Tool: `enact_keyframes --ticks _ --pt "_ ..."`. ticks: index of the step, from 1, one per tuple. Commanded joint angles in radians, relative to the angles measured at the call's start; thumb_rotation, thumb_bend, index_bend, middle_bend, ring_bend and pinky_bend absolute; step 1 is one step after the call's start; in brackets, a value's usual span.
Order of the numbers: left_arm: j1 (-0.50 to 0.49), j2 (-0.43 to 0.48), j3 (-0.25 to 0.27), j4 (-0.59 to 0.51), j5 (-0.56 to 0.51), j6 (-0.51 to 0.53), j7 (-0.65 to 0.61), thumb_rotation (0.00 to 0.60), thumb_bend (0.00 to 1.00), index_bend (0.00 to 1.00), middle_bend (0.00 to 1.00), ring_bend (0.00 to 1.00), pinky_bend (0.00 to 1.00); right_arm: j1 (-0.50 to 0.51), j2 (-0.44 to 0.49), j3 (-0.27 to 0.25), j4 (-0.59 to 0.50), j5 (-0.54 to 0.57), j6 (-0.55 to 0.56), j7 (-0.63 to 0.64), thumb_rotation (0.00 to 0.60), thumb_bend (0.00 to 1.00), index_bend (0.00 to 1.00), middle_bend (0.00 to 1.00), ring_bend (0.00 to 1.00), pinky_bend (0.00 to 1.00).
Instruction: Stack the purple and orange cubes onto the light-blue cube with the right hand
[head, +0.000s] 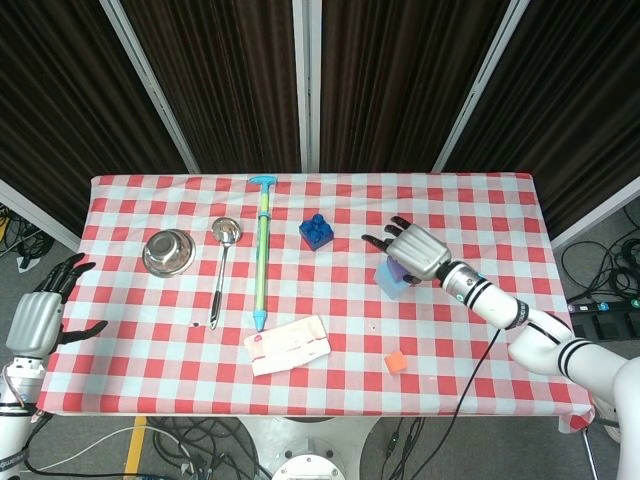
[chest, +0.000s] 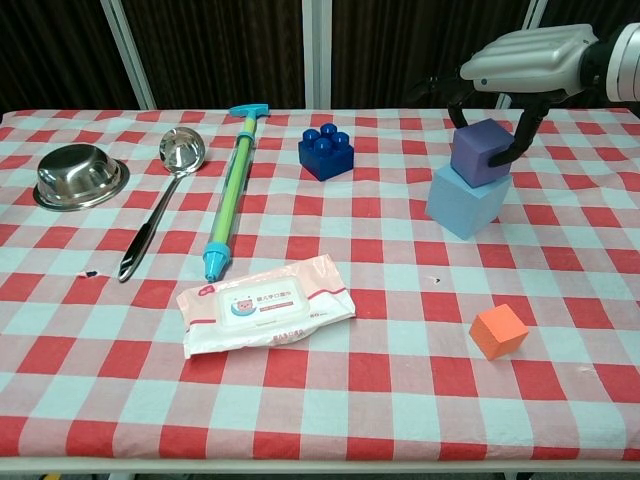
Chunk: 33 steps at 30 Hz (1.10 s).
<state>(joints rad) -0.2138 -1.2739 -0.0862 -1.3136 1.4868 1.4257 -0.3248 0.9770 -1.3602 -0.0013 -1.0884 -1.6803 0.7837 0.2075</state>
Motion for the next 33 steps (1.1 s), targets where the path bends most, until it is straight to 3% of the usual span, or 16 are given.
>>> enact_keyframes --ticks 1,33 --pt "0.000 0.000 0.000 0.000 0.000 0.000 0.000 0.600 0.06 0.22 0.20 0.14 0.31 0.007 -0.007 -0.006 0.012 -0.005 0.002 0.011 0.600 0.12 0.02 0.46 0.17 0.12" --pt "0.000 0.000 0.000 0.000 0.000 0.000 0.000 0.600 0.06 0.22 0.20 0.14 0.31 0.037 -0.004 -0.078 0.067 -0.072 0.066 0.118 0.600 0.11 0.02 0.46 0.17 0.14"
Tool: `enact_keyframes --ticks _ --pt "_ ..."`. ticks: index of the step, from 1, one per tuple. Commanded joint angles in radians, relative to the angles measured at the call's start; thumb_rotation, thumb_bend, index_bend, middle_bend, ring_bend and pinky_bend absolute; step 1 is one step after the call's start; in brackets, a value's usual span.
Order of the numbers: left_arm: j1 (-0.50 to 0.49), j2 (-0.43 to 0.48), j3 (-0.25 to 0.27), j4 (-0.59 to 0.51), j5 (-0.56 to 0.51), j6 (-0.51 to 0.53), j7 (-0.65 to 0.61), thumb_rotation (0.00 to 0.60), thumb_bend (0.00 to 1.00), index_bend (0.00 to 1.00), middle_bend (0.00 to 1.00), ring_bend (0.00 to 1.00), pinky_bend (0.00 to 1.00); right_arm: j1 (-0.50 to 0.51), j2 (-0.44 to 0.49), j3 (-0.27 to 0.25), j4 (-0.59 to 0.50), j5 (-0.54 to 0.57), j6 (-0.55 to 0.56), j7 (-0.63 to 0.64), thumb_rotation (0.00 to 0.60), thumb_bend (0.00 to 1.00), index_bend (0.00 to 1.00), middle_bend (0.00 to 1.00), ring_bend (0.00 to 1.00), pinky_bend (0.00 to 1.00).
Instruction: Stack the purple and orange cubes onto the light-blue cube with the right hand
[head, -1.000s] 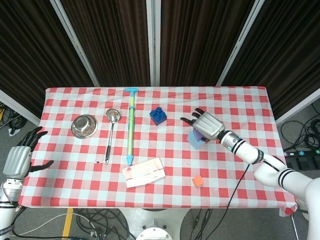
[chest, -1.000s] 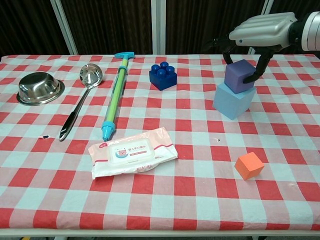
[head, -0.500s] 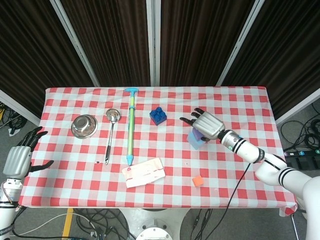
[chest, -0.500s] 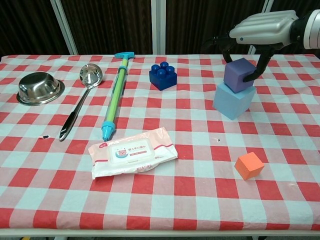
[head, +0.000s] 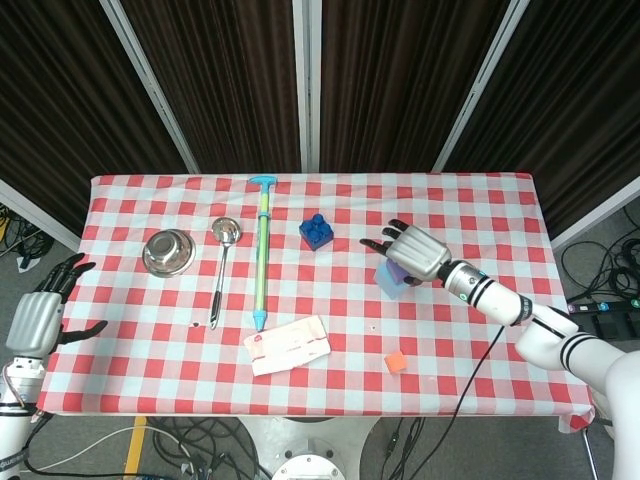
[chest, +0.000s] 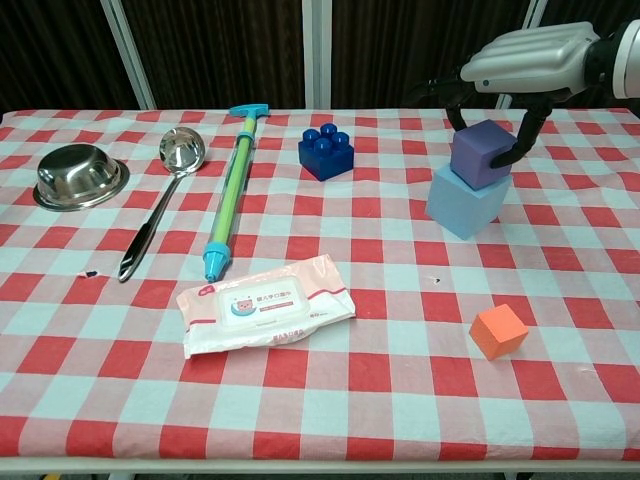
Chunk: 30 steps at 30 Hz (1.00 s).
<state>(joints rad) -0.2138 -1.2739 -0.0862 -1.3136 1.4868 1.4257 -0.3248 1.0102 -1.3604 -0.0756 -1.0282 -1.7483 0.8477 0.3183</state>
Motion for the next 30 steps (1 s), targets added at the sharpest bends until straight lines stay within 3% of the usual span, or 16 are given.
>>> enact_keyframes --ticks 1,15,25,30 --pt "0.000 0.000 0.000 0.000 0.000 0.000 0.000 0.600 0.06 0.22 0.20 0.14 0.31 0.005 -0.005 -0.005 0.011 -0.006 0.003 0.012 0.600 0.11 0.02 0.46 0.17 0.14" --pt "0.000 0.000 0.000 0.000 0.000 0.000 0.000 0.600 0.06 0.23 0.20 0.14 0.31 0.024 -0.038 -0.026 0.072 -0.014 -0.002 0.054 0.600 0.07 0.02 0.44 0.17 0.14" --pt "0.000 0.000 0.000 0.000 0.000 0.000 0.000 0.600 0.06 0.23 0.20 0.14 0.31 0.028 -0.026 -0.030 0.064 -0.009 0.002 0.050 0.600 0.00 0.00 0.30 0.09 0.14" --pt "0.000 0.000 0.000 0.000 0.000 0.000 0.000 0.600 0.06 0.23 0.20 0.14 0.31 0.017 0.027 -0.007 -0.006 -0.016 0.081 -0.017 0.600 0.00 0.00 0.27 0.06 0.14"
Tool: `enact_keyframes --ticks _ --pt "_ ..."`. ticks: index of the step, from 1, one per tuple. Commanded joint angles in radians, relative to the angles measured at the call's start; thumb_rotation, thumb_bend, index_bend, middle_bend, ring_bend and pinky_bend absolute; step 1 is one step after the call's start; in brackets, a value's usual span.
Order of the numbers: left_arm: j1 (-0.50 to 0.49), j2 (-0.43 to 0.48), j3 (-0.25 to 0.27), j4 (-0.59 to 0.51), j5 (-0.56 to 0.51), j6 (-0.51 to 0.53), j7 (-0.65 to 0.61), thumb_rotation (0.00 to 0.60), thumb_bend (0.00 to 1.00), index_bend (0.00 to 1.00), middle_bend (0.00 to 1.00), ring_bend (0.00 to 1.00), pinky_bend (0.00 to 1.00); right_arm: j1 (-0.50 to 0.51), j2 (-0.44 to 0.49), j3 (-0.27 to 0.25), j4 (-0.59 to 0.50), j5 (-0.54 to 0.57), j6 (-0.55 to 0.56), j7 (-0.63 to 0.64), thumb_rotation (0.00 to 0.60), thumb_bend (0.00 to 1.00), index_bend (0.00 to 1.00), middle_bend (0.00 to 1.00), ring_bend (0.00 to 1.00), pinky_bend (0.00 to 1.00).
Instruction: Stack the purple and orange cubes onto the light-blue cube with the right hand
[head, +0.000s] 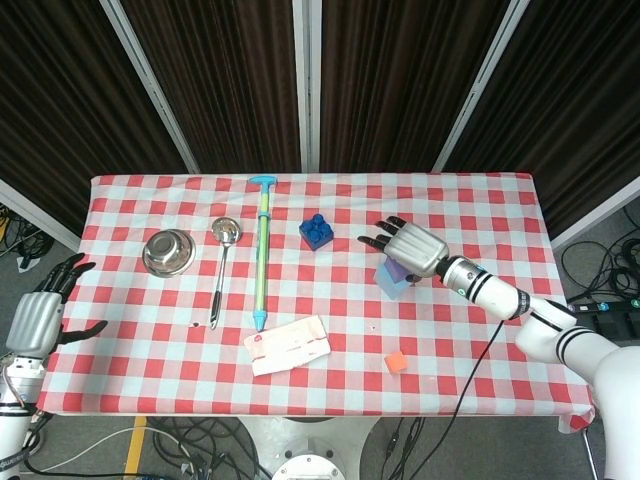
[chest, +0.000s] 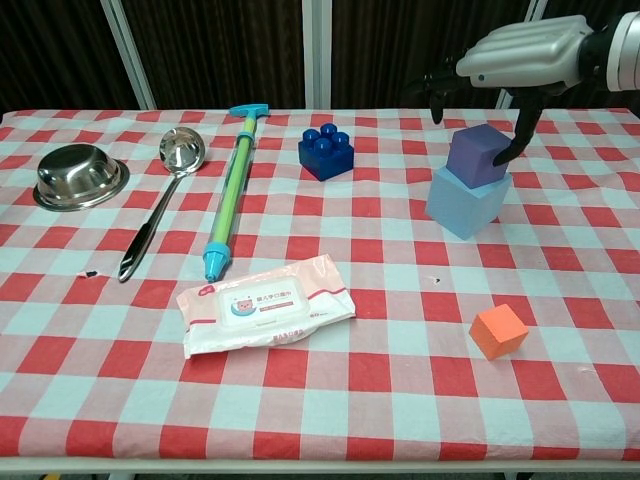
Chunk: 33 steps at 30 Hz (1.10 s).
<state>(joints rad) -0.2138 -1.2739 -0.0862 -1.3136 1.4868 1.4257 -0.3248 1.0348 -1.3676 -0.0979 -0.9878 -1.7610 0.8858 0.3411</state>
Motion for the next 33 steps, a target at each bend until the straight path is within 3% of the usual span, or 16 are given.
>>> enact_keyframes --ticks 1,6,9,15,23,33 --pt "0.000 0.000 0.000 0.000 0.000 0.000 0.000 0.600 0.06 0.23 0.20 0.14 0.31 -0.012 0.053 0.021 -0.076 -0.004 0.060 -0.057 0.600 0.00 0.00 0.27 0.05 0.13" --pt "0.000 0.000 0.000 0.000 0.000 0.000 0.000 0.600 0.06 0.23 0.20 0.14 0.31 -0.061 0.188 0.050 -0.335 -0.013 0.185 -0.177 0.600 0.00 0.00 0.26 0.04 0.11" --pt "0.000 0.000 0.000 0.000 0.000 0.000 0.000 0.600 0.06 0.23 0.20 0.14 0.31 -0.112 0.247 0.041 -0.479 -0.020 0.239 -0.257 0.600 0.03 0.00 0.26 0.05 0.10" --pt "0.000 0.000 0.000 0.000 0.000 0.000 0.000 0.600 0.06 0.24 0.20 0.14 0.31 -0.253 0.263 0.012 -0.668 0.095 0.241 -0.510 0.600 0.06 0.00 0.37 0.13 0.06" --pt "0.000 0.000 0.000 0.000 0.000 0.000 0.000 0.600 0.06 0.24 0.20 0.14 0.31 -0.368 0.167 -0.014 -0.721 0.260 0.188 -0.691 0.600 0.06 0.00 0.42 0.15 0.04" --pt "0.000 0.000 0.000 0.000 0.000 0.000 0.000 0.600 0.06 0.24 0.20 0.14 0.31 -0.412 0.073 -0.035 -0.677 0.266 0.134 -0.729 0.600 0.07 0.00 0.42 0.16 0.03"
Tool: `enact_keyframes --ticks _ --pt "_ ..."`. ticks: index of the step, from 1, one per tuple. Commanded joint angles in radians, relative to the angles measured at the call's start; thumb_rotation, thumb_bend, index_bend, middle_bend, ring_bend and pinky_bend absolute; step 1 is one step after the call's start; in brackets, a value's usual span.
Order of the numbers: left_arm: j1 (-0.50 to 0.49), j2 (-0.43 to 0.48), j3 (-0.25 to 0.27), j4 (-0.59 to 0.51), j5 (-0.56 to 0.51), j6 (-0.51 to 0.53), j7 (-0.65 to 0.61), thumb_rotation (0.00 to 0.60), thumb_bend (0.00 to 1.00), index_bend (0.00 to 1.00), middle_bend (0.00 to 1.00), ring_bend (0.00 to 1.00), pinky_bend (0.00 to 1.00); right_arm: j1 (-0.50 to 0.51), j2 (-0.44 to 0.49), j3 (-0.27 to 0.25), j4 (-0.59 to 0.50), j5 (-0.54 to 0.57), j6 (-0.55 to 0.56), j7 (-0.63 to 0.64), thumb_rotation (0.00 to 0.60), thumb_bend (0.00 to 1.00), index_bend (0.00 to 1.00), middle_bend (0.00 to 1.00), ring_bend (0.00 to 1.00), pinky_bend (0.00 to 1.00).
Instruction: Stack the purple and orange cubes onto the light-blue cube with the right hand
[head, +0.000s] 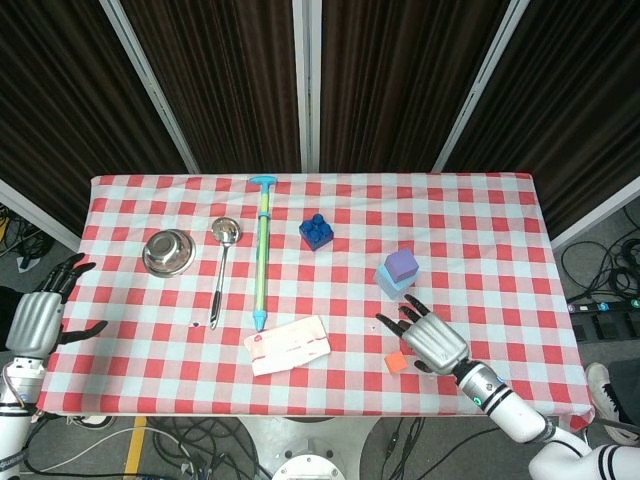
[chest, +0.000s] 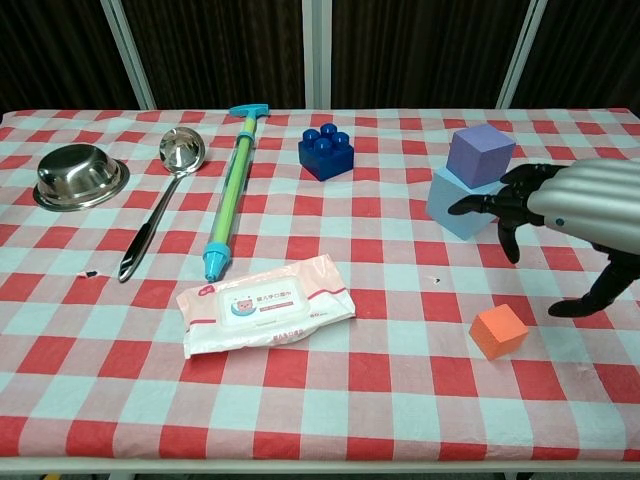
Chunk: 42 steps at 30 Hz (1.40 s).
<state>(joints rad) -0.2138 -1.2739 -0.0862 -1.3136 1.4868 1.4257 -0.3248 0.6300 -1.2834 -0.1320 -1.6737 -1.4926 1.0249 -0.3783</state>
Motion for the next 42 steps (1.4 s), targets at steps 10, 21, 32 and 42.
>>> enact_keyframes --ticks 10,21,32,42 --pt "0.000 0.000 0.000 0.000 0.000 0.000 0.000 0.600 0.06 0.24 0.20 0.14 0.31 -0.029 -0.061 0.014 0.036 0.020 -0.034 -0.024 0.600 0.07 0.00 0.42 0.16 0.03" --pt "0.000 0.000 0.000 0.000 0.000 0.000 0.000 0.600 0.06 0.24 0.20 0.14 0.31 -0.023 -0.090 0.032 0.054 0.003 -0.066 -0.013 0.600 0.07 0.00 0.43 0.17 0.03" --pt "0.000 0.000 0.000 0.000 0.000 0.000 0.000 0.600 0.06 0.24 0.20 0.14 0.31 -0.019 -0.112 0.036 0.073 0.007 -0.106 -0.013 0.600 0.11 0.00 0.44 0.19 0.03" --pt "0.000 0.000 0.000 0.000 0.000 0.000 0.000 0.600 0.06 0.24 0.20 0.14 0.31 -0.036 -0.119 0.050 0.084 -0.027 -0.058 0.008 0.600 0.16 0.00 0.52 0.25 0.03"
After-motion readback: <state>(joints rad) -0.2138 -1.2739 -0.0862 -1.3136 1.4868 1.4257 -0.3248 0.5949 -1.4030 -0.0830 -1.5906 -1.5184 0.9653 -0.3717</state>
